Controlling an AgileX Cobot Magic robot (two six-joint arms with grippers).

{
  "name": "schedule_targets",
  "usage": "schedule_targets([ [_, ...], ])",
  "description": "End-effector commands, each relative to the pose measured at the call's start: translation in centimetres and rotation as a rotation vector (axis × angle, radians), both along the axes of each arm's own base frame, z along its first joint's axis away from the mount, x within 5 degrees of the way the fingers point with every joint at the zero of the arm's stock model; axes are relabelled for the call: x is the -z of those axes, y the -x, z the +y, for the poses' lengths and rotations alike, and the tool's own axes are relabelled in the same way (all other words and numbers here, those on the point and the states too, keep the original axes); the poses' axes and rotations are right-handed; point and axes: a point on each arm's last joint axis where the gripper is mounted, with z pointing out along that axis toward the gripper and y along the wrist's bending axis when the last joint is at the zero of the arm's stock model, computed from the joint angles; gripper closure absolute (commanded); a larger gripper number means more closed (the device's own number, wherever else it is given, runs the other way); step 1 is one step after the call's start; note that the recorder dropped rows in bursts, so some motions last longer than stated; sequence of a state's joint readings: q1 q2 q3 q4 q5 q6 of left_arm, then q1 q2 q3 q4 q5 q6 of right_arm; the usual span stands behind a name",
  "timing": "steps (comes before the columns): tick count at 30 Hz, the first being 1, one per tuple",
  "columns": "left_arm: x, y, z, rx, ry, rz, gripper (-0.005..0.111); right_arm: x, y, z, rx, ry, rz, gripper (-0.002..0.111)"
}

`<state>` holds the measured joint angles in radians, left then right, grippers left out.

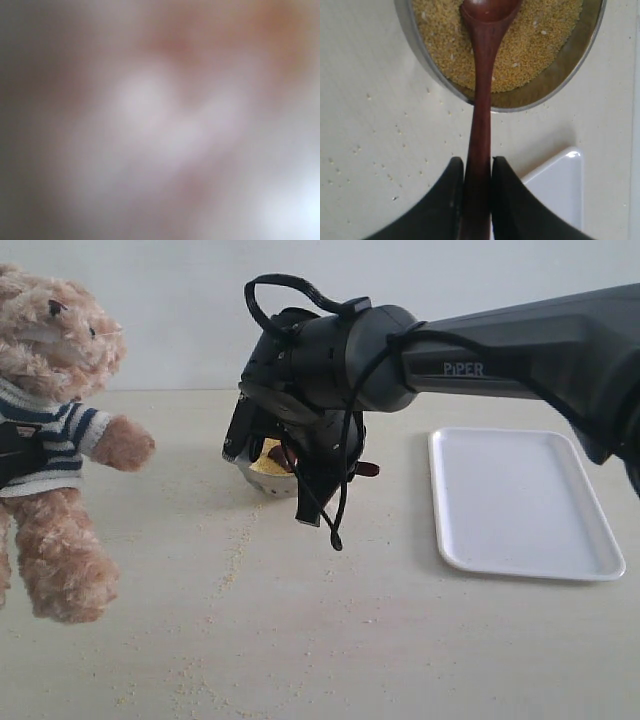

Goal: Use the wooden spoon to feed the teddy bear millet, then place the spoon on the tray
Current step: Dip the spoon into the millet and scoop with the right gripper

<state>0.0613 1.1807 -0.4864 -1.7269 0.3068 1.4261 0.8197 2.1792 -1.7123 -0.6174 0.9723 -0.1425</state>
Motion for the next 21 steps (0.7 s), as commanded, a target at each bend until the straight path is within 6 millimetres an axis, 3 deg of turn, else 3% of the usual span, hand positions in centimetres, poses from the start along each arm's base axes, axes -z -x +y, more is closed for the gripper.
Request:
schedule_targets([
  [1, -0.2, 0.0, -0.1, 0.002, 0.014, -0.010, 0.102, -0.5, -0.1, 0.0, 0.049, -0.046, -0.015, 0.108],
  [8, -0.2, 0.0, -0.1, 0.002, 0.014, -0.010, 0.102, -1.6, 0.0, -0.1, 0.100, -0.100, -0.039, 0.108],
  [21, -0.2, 0.0, -0.1, 0.003, 0.015, -0.010, 0.102, -1.4, 0.5, 0.1, 0.152, -0.158, 0.023, 0.108],
])
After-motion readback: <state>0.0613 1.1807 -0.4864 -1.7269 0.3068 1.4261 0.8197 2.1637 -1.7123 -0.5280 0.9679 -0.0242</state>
